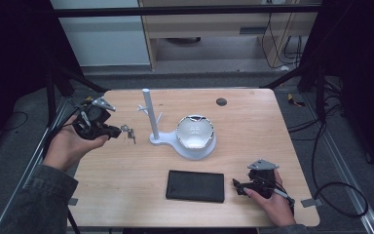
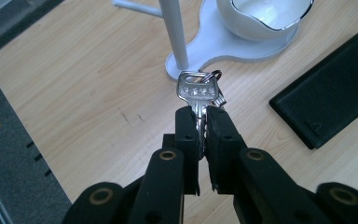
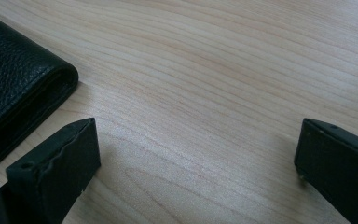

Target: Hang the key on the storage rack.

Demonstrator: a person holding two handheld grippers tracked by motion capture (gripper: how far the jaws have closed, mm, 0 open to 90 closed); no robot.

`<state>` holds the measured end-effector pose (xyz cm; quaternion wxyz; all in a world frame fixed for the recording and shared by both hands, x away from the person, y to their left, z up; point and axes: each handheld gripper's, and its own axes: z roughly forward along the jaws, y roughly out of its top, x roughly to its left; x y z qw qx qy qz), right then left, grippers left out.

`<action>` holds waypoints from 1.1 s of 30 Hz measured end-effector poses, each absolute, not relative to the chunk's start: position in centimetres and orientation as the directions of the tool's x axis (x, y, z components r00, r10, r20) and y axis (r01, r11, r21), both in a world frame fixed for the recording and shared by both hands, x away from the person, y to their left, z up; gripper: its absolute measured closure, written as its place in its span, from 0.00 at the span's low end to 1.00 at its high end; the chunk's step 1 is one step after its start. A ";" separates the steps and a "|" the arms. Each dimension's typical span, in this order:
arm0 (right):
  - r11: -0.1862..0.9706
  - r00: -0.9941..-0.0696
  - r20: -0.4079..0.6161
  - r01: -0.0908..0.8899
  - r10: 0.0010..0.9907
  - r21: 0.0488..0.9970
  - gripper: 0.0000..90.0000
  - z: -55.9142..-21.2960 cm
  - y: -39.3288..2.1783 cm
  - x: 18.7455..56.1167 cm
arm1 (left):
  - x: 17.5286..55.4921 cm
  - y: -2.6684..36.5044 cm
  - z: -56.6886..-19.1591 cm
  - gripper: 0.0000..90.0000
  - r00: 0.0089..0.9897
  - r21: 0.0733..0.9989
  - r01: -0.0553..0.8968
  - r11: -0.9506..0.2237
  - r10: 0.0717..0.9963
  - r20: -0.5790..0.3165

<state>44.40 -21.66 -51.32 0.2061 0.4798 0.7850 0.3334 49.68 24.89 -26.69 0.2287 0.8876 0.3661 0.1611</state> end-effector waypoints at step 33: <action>0.315 -0.454 0.000 0.617 0.891 0.721 0.00 -51.3 -21.6 44.4 | 52.0 22.6 -22.8 0.93 0.703 0.429 0.571 -0.700 0.687 0.185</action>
